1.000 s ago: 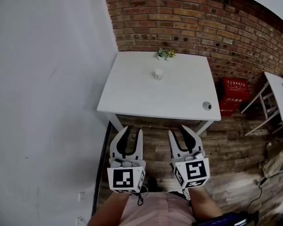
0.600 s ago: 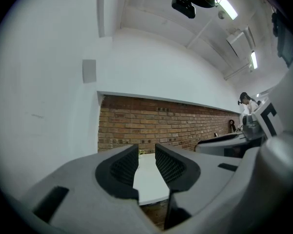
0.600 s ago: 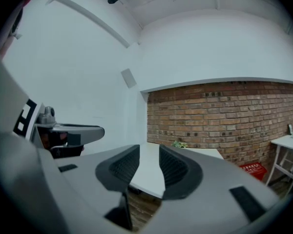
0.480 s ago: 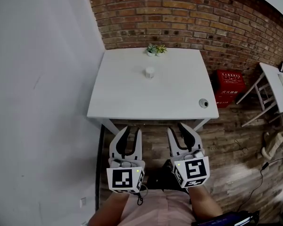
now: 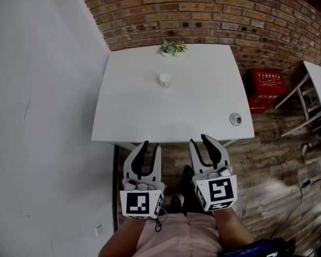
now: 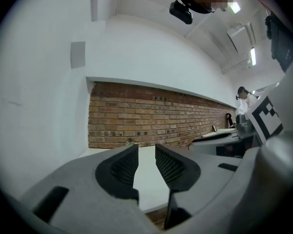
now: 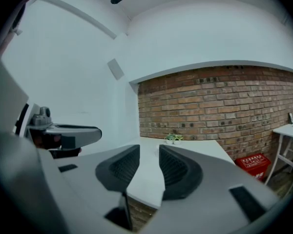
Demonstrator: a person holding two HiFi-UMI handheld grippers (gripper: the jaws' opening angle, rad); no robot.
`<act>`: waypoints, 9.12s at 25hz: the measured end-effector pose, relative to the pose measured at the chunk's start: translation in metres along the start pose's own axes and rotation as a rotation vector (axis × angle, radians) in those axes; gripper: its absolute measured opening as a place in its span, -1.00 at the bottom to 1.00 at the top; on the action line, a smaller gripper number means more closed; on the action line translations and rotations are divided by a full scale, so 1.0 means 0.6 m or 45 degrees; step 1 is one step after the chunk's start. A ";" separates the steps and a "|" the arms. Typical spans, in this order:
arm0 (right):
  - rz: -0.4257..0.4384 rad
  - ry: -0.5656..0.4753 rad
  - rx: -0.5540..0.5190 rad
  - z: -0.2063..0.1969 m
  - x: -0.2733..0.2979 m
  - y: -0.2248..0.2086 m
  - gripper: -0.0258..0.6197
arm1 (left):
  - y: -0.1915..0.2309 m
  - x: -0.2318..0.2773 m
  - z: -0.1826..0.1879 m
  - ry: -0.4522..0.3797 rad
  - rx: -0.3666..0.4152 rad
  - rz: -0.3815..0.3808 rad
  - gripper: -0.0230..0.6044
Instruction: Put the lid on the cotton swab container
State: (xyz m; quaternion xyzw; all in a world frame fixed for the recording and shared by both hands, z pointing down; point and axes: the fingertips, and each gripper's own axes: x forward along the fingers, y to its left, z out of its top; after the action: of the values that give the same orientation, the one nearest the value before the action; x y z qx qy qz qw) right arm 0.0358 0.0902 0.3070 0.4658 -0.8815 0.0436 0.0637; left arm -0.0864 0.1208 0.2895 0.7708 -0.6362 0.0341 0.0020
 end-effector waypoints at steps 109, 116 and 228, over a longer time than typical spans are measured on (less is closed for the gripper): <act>0.047 0.234 0.122 -0.094 0.512 -0.131 -0.44 | 0.183 0.551 -0.165 0.254 -0.339 -0.514 0.53; 0.024 0.209 0.132 -0.083 0.499 -0.141 -0.44 | 0.173 0.550 -0.154 0.250 -0.304 -0.533 0.53; -0.127 0.199 0.303 -0.135 0.438 -0.265 -0.44 | 0.019 0.566 -0.218 0.552 0.003 -0.691 0.64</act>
State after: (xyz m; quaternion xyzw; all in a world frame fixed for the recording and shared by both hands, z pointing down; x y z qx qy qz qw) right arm 0.0262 -0.2027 0.4299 0.5083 -0.8384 0.1805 0.0785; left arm -0.0401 -0.2084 0.4382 0.8868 -0.3927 0.1959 0.1452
